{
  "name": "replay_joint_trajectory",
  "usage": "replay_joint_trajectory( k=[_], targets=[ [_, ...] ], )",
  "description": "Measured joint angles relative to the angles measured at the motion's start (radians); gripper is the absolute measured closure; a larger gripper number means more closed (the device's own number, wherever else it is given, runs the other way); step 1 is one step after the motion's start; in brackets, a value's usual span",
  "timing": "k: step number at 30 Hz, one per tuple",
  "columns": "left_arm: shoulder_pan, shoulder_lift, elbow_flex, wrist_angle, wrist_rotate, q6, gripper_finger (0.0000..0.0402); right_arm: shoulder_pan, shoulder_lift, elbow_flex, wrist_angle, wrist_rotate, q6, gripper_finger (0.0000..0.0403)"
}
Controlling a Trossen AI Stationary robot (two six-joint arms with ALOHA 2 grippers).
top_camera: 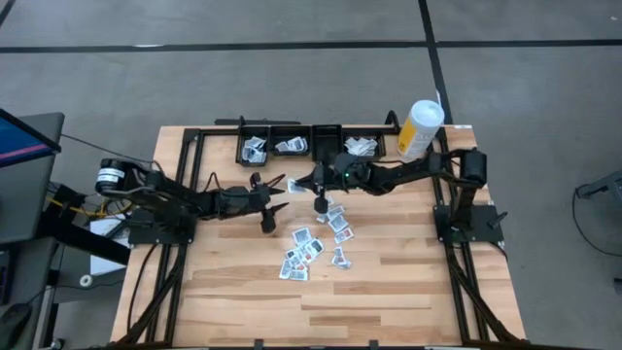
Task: Pick & Place First Aid Supplies
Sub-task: Put the black towelette pack into the middle left black bin
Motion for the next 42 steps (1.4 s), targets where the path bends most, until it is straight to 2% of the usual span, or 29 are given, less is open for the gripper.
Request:
replay_joint_trajectory(
  k=[2, 4, 8, 11, 15, 27, 32, 39, 42],
  targets=[
    [0.023, 0.026, 0.0, 0.062, 0.0, -0.015, 0.0211, 0.005, 0.0, 0.0, -0.019, 0.002, -0.039, 0.0388],
    [0.053, 0.048, 0.0, 0.143, 0.01, -0.126, 0.0211, 0.013, 0.001, 0.0, -0.04, 0.022, -0.076, 0.0391],
    [0.115, 0.078, 0.001, 0.242, 0.11, -0.388, 0.0211, 0.036, 0.001, 0.0, -0.071, 0.161, -0.159, 0.0393],
    [0.137, 0.091, 0.001, 0.258, 0.122, -0.472, 0.0211, 0.056, 0.001, 0.0, -0.088, 0.248, -0.202, 0.0392],
    [0.149, 0.119, 0.001, 0.283, 0.122, -0.528, 0.0211, 0.082, 0.001, 0.0, -0.087, 0.268, -0.255, 0.0393],
    [0.148, 0.226, 0.06, 0.298, 0.126, -0.511, 0.0216, 0.104, 0.001, -0.003, -0.1, 0.272, -0.277, 0.0392],
    [0.147, 0.226, 0.063, 0.293, 0.141, -0.481, 0.0269, 0.104, 0.001, -0.003, -0.113, 0.269, -0.261, 0.0381],
    [0.148, 0.22, 0.063, 0.287, 0.135, -0.409, 0.0388, 0.104, 0.0, 0.0, -0.114, 0.296, -0.24, 0.033],
    [0.15, 0.22, 0.063, 0.29, 0.129, -0.386, 0.0394, 0.104, 0.0, 0.0, -0.134, 0.314, -0.239, 0.03]
  ],
)
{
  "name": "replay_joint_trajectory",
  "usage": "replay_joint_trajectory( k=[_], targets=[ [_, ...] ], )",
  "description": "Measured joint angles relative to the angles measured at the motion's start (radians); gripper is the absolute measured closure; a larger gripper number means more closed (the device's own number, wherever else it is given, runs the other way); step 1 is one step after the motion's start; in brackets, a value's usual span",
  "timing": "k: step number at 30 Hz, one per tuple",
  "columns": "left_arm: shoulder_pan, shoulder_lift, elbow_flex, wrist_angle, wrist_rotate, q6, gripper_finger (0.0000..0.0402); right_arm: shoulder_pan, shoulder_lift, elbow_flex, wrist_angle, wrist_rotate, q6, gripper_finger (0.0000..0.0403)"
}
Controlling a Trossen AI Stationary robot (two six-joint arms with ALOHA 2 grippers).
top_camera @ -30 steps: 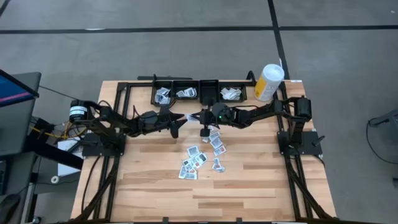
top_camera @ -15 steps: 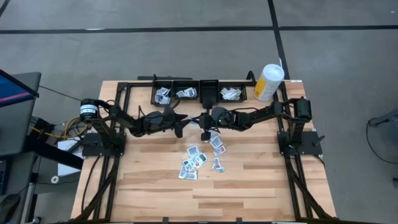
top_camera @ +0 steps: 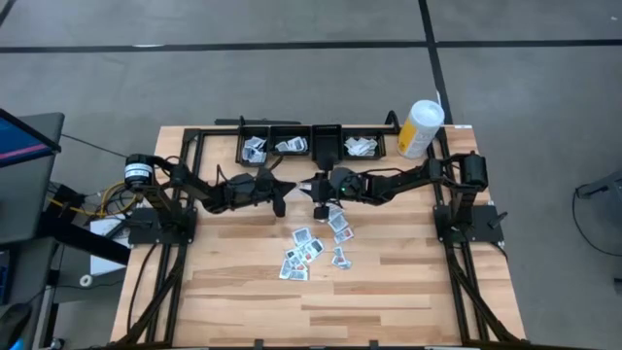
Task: Pick & Place First Aid Supplies
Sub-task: Put the black towelette pack into the middle left black bin
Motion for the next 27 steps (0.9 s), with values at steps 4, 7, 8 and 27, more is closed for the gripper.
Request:
replay_joint_trajectory(
  k=[4, 7, 8, 27],
  targets=[
    [0.017, 0.0, 0.0, 0.001, -0.011, 0.015, 0.0395, -0.001, 0.0, 0.0, -0.01, 0.0, 0.013, 0.026],
    [0.025, 0.0, 0.0, 0.001, -0.011, 0.015, 0.0396, -0.001, 0.0, 0.0, -0.028, 0.0, 0.013, 0.0235],
    [0.027, -0.001, 0.0, 0.001, -0.004, 0.017, 0.0396, -0.001, 0.0, 0.0, -0.035, 0.001, 0.014, 0.0227],
    [0.017, 0.142, 0.066, -0.015, 0.155, 0.442, 0.0385, -0.039, 0.0, 0.0, -0.371, 0.002, 0.01, 0.0209]
  ],
)
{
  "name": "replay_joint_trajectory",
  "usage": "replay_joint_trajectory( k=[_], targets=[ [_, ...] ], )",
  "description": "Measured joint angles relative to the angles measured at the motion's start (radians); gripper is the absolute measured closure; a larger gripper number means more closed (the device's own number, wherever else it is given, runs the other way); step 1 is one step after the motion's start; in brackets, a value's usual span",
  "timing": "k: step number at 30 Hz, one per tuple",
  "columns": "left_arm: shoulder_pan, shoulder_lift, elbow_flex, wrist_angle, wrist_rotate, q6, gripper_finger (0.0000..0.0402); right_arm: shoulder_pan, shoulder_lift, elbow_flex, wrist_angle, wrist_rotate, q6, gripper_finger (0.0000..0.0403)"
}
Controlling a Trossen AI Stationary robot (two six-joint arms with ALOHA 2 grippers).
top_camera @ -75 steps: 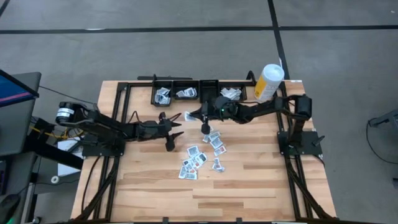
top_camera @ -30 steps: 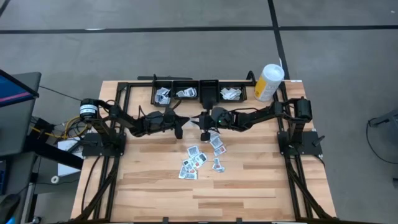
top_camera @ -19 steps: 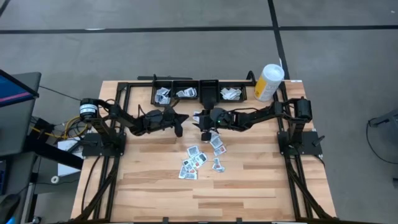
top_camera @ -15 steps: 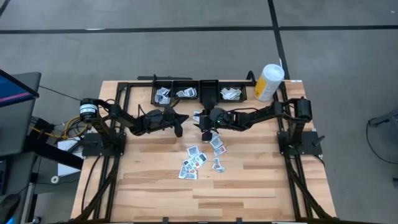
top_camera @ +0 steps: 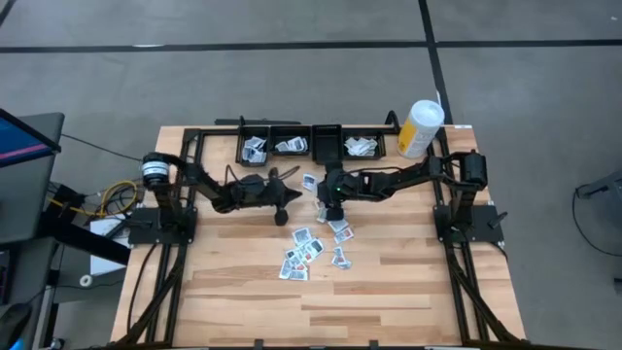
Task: Pick & Place First Aid Supplies
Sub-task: Put the black towelette pack into the middle left black bin
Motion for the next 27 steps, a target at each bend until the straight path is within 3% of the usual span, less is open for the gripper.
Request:
replay_joint_trajectory(
  k=[5, 10, 18, 27],
  targets=[
    [0.0, 0.061, 0.045, -0.002, -0.066, 0.155, 0.0367, 0.0, 0.0, 0.0, -0.073, 0.0, -0.003, 0.0219],
    [0.001, 0.062, 0.072, -0.001, -0.09, 0.178, 0.0337, 0.0, 0.0, 0.0, -0.102, -0.003, -0.003, 0.0223],
    [0.028, 0.062, 0.131, -0.103, -0.09, 0.022, 0.0305, 0.0, 0.0, 0.0, -0.103, -0.003, 0.002, 0.0217],
    [0.093, 0.062, 0.146, -0.158, -0.063, -0.058, 0.0299, 0.0, 0.0, 0.0, -0.103, -0.003, 0.005, 0.0222]
  ],
)
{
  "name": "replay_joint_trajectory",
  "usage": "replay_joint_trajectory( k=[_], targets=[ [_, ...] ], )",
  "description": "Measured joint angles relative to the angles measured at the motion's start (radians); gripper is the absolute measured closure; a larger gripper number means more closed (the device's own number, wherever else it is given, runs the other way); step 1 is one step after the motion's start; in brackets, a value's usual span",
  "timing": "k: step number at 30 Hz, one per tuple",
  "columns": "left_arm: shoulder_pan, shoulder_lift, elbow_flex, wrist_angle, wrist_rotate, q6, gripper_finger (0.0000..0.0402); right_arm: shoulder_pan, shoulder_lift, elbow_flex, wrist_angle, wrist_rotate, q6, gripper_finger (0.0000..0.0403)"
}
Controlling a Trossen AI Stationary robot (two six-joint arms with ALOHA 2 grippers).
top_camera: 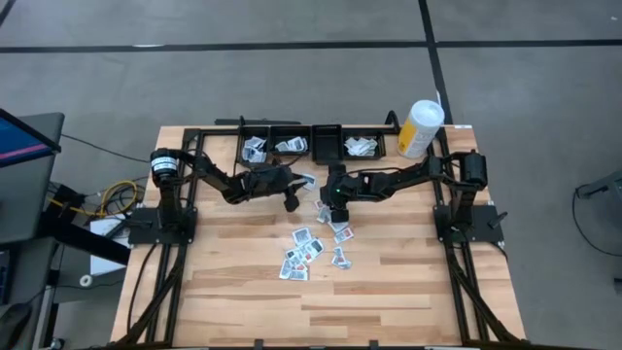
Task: Pick & Place First Aid Supplies
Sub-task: Put the black towelette pack into the middle left black bin
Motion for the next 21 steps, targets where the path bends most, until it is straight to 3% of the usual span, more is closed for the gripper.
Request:
replay_joint_trajectory(
  k=[6, 21],
  targets=[
    [0.007, 0.0, 0.0, -0.016, 0.049, -0.031, 0.0299, 0.0, 0.0, 0.0, 0.0, 0.0, 0.0, 0.0218],
    [0.011, 0.005, 0.0, -0.028, 0.018, -0.031, 0.03, 0.0, 0.0, 0.0, 0.005, -0.001, 0.0, 0.022]
  ],
)
